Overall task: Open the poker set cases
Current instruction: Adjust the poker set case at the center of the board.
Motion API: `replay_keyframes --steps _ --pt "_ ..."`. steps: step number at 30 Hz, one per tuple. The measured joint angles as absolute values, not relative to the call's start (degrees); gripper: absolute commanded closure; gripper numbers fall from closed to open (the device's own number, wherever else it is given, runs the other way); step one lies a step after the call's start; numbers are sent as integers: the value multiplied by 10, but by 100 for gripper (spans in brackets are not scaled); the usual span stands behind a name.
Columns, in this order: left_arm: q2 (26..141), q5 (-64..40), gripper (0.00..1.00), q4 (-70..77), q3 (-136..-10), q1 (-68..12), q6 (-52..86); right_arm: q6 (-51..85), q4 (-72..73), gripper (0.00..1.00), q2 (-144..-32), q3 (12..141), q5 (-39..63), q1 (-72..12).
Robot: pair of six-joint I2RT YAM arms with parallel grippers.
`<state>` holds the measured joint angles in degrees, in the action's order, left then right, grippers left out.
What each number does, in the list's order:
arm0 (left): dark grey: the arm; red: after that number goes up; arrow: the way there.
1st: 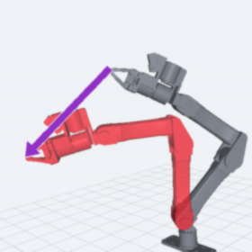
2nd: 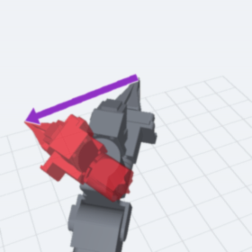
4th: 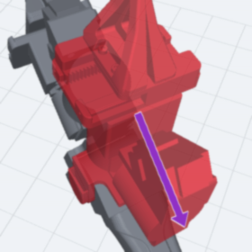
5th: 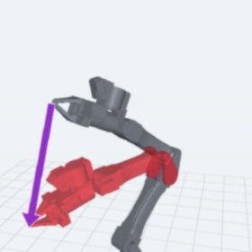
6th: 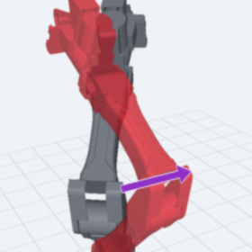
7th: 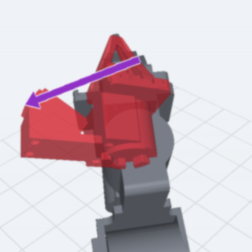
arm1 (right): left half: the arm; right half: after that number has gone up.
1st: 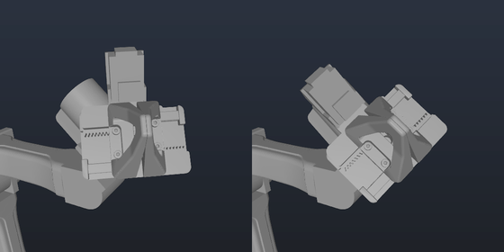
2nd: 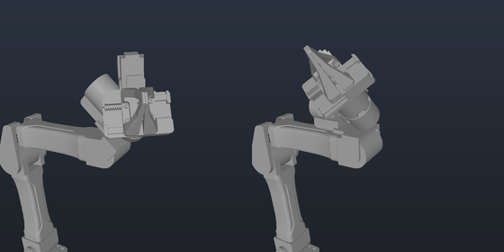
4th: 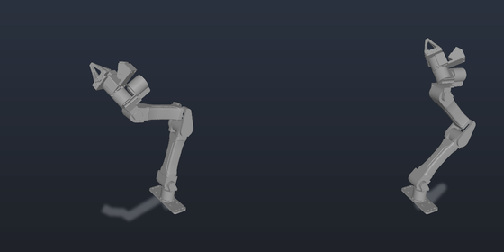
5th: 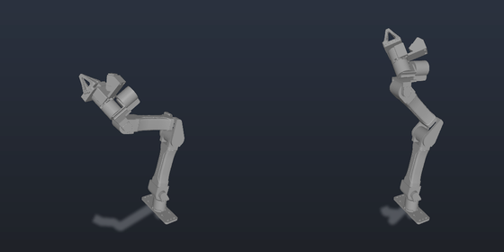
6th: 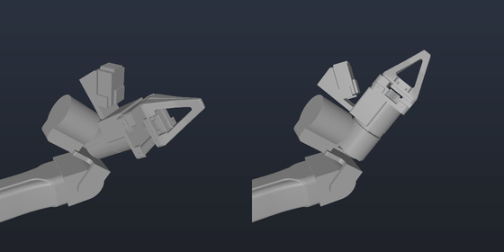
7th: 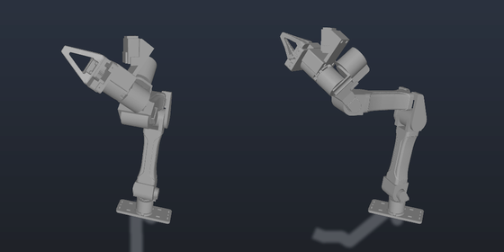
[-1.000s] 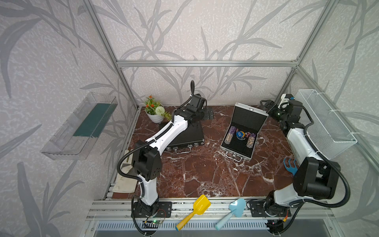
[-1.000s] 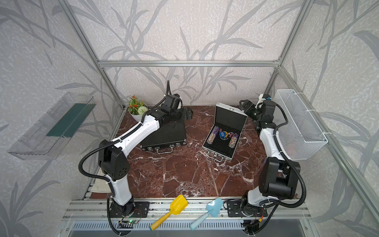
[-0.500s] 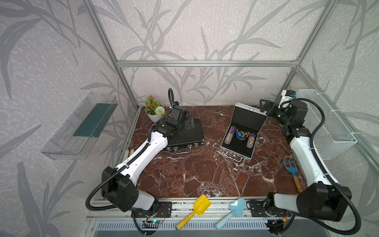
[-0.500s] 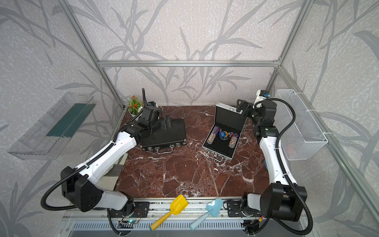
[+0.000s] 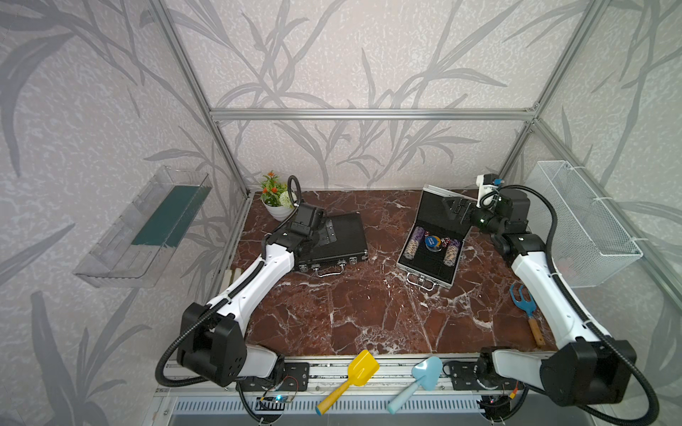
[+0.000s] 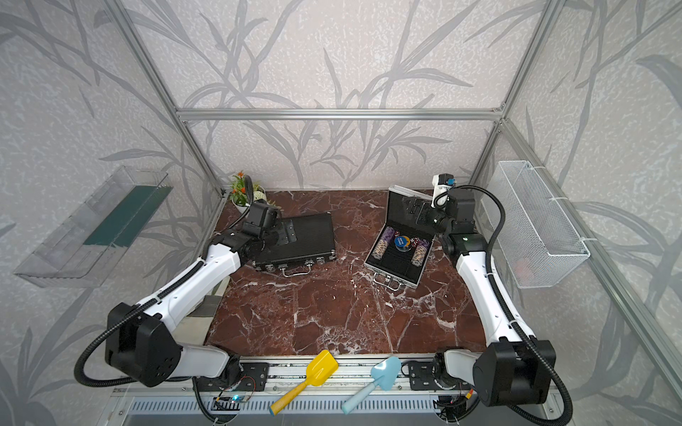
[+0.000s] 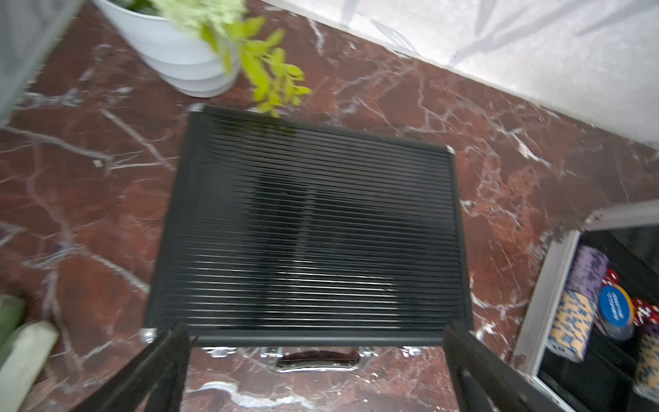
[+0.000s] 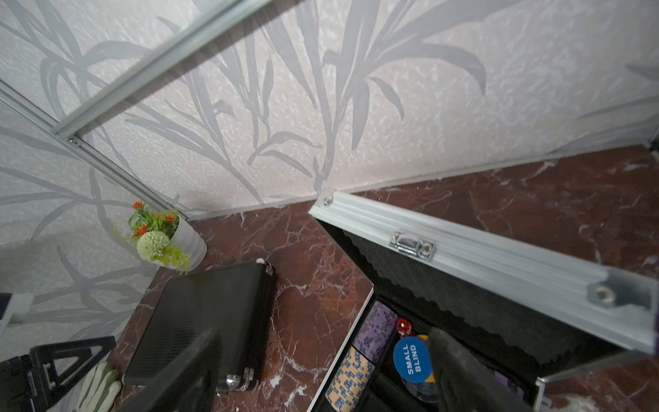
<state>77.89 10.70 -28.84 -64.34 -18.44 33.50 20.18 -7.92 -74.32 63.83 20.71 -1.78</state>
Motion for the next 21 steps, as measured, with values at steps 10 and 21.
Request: replay_keyframes --steps 10,21 --pt "716 121 1 -291 -565 -78 347 200 -37 10 -921 650 228 -17" --pt "753 73 1 -272 -522 5 362 194 -4 5 -976 727 204 1"
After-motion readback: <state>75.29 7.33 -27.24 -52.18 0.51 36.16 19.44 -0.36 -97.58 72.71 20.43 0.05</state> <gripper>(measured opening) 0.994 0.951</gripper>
